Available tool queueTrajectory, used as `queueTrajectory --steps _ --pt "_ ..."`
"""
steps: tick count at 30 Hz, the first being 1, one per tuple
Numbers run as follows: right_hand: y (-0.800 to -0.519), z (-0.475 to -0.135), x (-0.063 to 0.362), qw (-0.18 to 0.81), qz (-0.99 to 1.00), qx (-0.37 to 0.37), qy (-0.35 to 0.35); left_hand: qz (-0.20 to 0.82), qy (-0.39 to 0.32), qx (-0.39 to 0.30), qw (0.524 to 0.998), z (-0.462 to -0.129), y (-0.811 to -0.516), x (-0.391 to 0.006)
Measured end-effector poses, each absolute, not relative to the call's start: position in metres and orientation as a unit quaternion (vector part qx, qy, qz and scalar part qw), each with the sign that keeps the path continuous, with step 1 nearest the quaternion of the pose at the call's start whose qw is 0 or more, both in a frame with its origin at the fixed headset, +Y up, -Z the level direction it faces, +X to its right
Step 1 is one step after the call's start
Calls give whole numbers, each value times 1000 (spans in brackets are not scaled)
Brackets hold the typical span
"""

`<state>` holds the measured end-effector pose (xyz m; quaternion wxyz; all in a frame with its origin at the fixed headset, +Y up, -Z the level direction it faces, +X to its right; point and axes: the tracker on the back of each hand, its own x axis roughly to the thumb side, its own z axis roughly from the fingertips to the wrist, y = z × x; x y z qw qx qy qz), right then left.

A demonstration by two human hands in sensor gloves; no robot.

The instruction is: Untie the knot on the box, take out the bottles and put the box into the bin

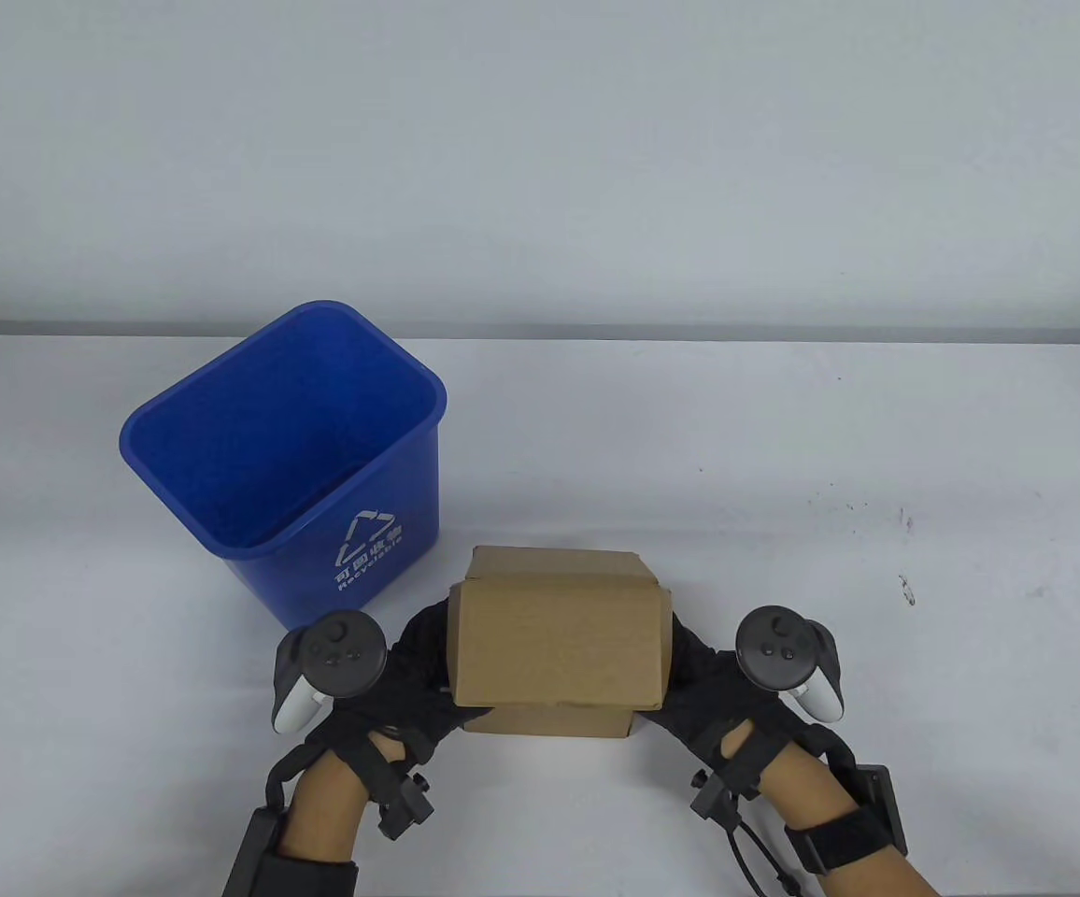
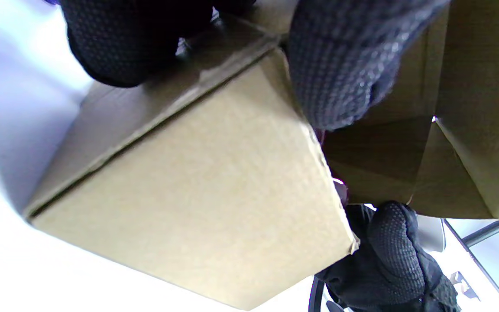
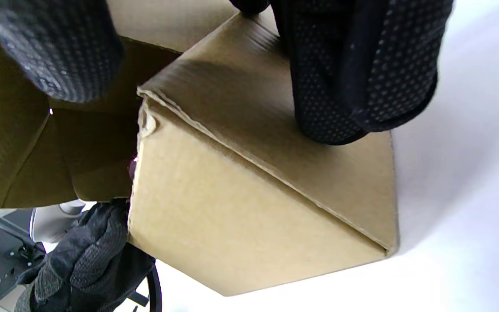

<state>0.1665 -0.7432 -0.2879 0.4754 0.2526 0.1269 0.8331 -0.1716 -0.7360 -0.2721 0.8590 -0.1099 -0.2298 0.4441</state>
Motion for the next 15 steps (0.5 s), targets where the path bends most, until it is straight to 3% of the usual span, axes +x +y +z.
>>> queueTrajectory --steps 8,15 --pt "-748 -295 176 531 811 215 116 438 -227 -113 863 -272 -737 -171" --pt "-736 -294 179 548 810 201 51 417 -230 -114 872 -271 -737 -170"
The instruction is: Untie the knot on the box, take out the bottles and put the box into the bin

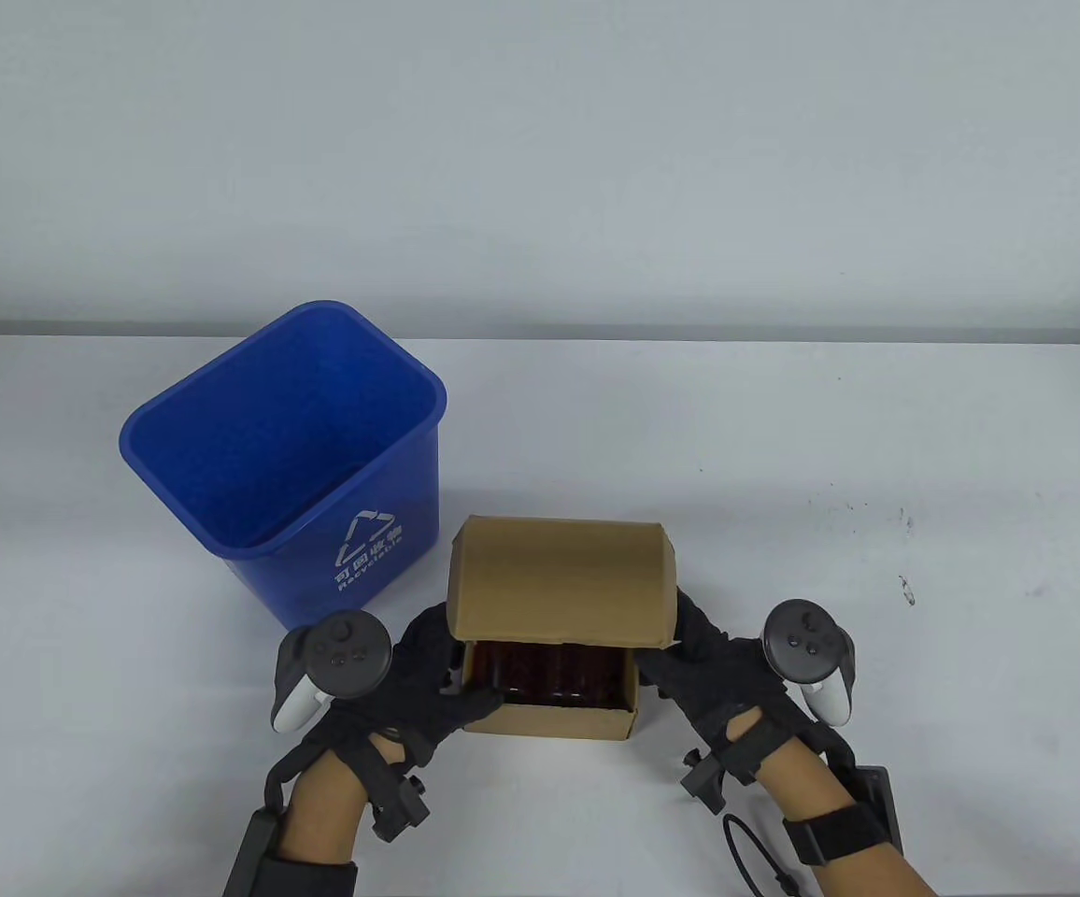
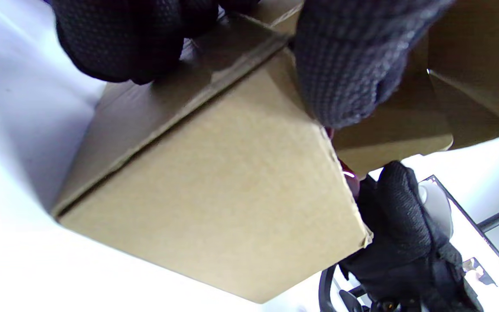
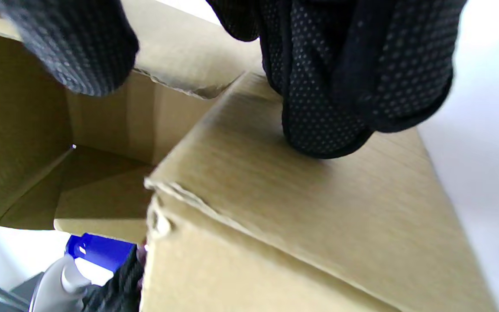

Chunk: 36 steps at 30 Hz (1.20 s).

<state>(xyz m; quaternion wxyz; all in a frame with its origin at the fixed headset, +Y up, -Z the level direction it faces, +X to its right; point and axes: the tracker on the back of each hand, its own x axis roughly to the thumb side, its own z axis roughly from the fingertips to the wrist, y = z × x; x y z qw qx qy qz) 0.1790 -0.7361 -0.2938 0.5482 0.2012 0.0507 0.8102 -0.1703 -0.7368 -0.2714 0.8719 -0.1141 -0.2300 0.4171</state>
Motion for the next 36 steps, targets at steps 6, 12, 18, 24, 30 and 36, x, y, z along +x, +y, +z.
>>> queueTrajectory --steps 6,12,18,24,30,36 --pt "-726 -297 183 571 802 176 0 389 -230 -108 886 -269 -734 -164" --pt "-717 -305 184 596 788 154 -24 383 -229 -107 888 -268 -733 -163" --pt "-712 -311 184 652 747 127 -27 376 -230 -112 890 -267 -733 -158" --pt "-711 -310 183 674 722 155 -27 360 -229 -109 898 -264 -731 -151" --pt "-708 -309 193 626 762 160 -46 355 -227 -110 900 -263 -732 -150" --pt "-705 -303 196 578 796 173 -55 348 -227 -108 903 -263 -732 -150"
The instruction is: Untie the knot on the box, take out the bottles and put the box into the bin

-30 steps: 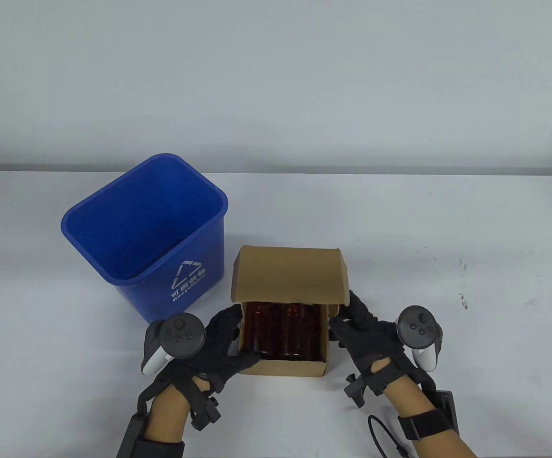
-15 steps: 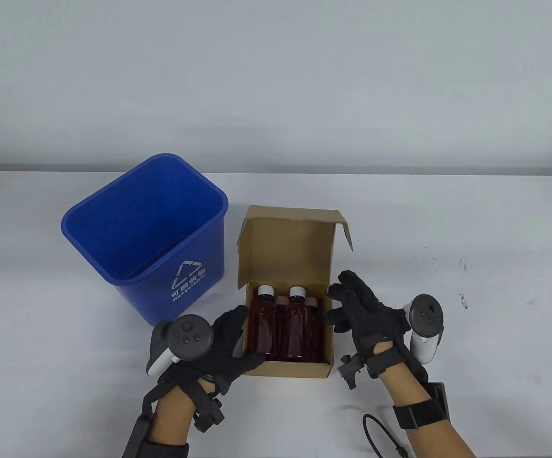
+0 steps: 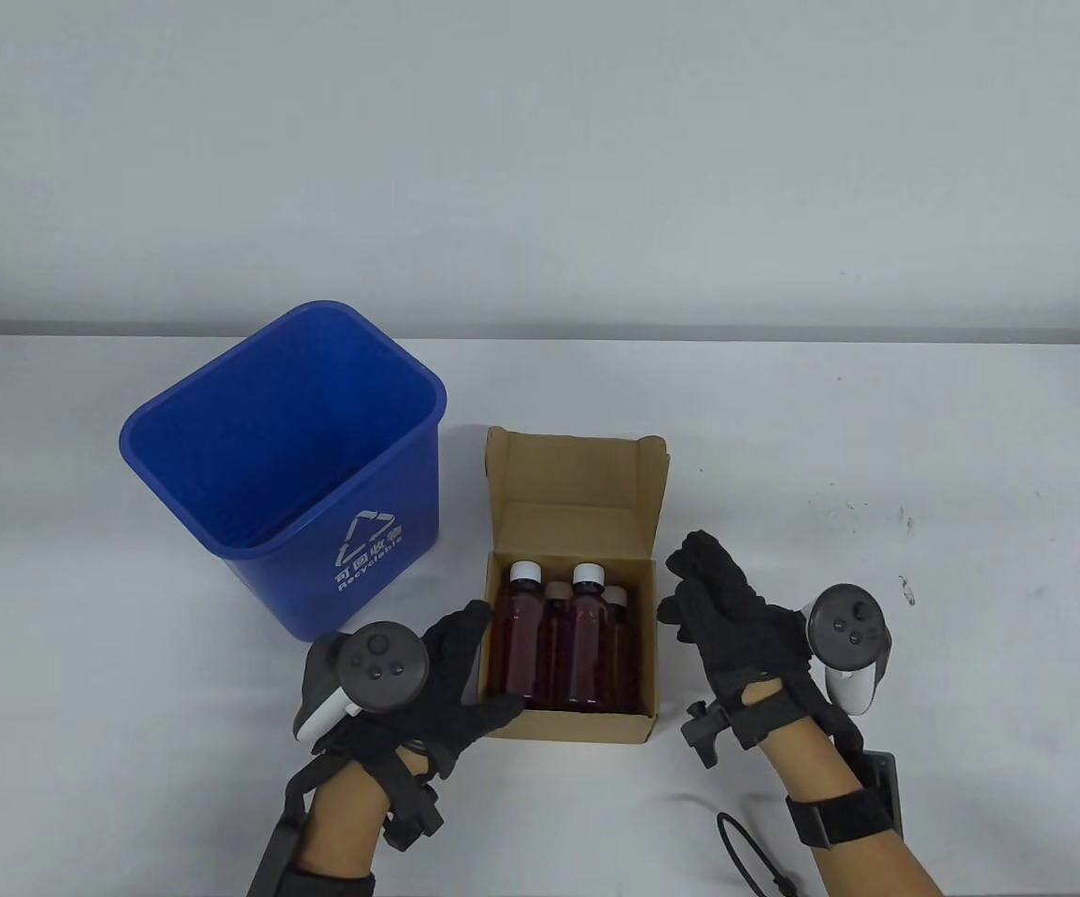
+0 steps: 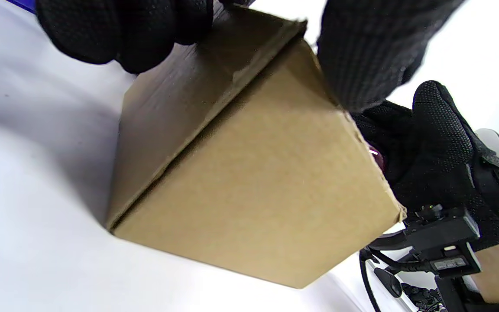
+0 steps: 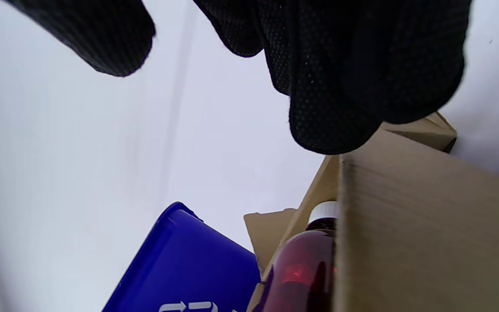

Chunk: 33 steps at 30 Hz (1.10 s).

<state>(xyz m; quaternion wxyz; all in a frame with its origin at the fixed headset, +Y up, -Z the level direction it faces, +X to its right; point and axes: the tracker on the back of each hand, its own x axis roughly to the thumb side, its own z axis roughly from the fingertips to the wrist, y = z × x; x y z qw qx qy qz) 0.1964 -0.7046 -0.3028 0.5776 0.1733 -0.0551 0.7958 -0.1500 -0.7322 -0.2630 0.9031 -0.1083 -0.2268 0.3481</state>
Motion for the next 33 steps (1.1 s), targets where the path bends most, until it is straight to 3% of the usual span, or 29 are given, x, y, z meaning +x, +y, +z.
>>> queueTrajectory --steps 25,33 --pt "-700 -272 170 410 880 236 -42 307 -221 -80 922 -259 -729 -150" --pt "-696 -261 155 308 916 251 -51 281 -223 -67 931 -257 -727 -148"
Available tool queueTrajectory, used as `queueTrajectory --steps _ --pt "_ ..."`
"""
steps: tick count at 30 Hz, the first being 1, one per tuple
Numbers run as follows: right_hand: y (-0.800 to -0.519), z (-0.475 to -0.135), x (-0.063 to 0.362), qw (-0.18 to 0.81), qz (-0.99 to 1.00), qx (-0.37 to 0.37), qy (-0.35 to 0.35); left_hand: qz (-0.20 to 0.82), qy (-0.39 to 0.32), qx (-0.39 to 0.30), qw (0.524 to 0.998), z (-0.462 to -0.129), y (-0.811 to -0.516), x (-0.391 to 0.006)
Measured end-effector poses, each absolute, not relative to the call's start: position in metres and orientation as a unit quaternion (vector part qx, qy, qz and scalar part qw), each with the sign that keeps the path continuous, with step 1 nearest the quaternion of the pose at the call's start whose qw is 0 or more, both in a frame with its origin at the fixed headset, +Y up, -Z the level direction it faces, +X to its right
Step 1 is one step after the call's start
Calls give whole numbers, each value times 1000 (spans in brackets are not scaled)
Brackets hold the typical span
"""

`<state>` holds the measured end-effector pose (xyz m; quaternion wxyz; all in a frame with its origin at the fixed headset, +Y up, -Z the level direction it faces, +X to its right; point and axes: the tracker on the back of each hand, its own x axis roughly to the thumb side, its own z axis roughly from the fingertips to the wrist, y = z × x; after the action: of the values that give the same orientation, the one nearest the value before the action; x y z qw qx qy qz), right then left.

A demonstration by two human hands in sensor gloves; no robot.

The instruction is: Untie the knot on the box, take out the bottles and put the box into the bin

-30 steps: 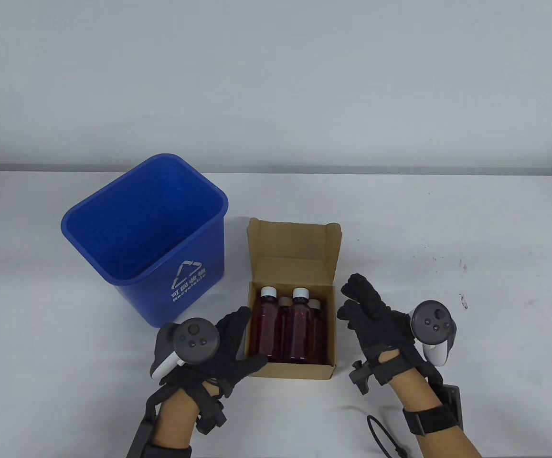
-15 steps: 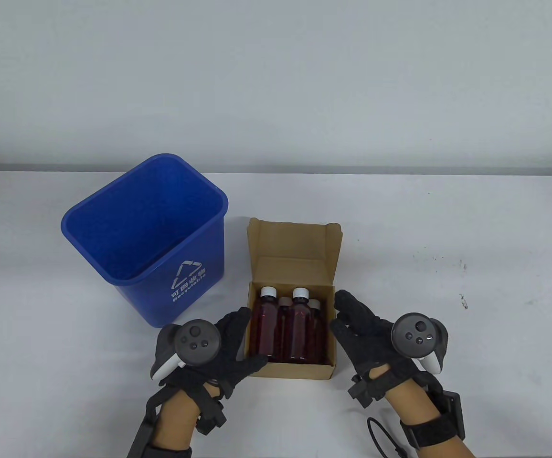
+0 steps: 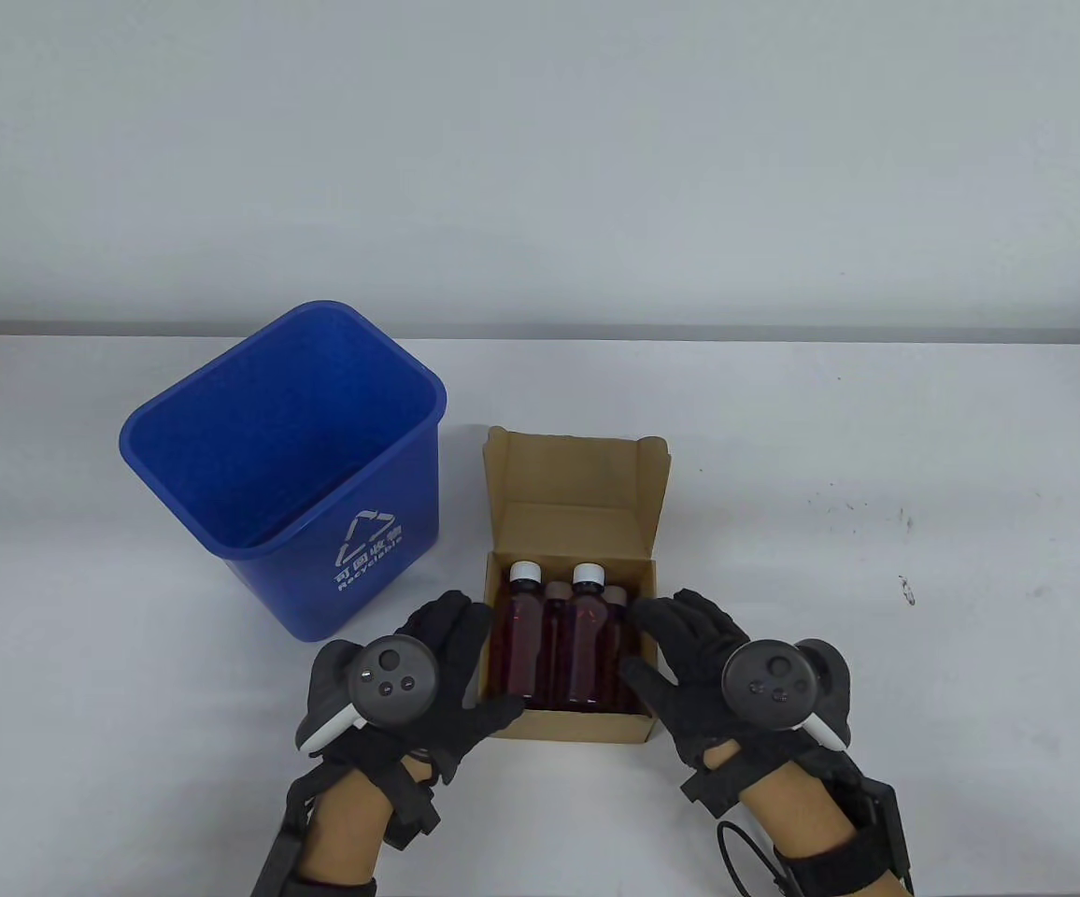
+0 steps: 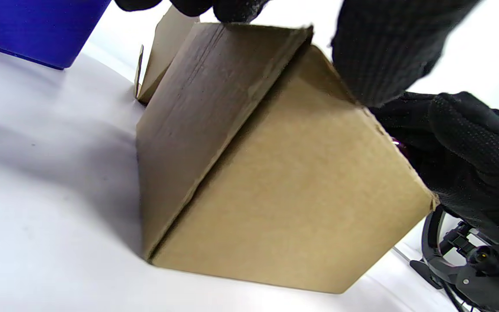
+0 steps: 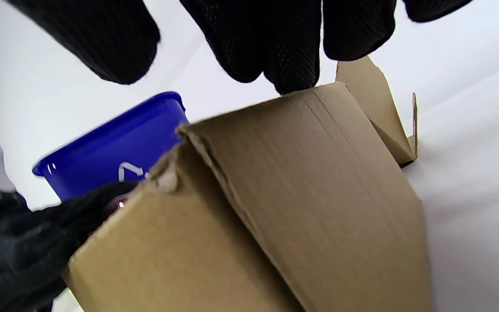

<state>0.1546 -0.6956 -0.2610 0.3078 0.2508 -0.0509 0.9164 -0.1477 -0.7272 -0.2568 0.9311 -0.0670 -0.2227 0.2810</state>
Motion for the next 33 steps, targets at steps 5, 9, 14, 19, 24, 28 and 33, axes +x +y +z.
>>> queueTrajectory --steps 5,9,14,19,24,28,33 --pt "-688 -250 135 193 951 236 -45 274 -223 -65 933 -256 -726 -147" --pt "-678 -245 116 148 962 224 -52 270 -223 -64 935 -256 -726 -147" --pt "-666 -252 93 128 974 185 3 269 -220 -64 935 -255 -726 -145" --pt "-655 -263 66 82 984 132 86 272 -220 -65 934 -255 -726 -145" --pt "-657 -276 47 13 986 72 150 268 -221 -64 936 -254 -725 -145" --pt "-663 -287 39 -19 981 31 193 267 -221 -65 936 -253 -724 -144" --pt "-670 -302 33 -49 972 -13 228 267 -223 -69 935 -253 -724 -144"
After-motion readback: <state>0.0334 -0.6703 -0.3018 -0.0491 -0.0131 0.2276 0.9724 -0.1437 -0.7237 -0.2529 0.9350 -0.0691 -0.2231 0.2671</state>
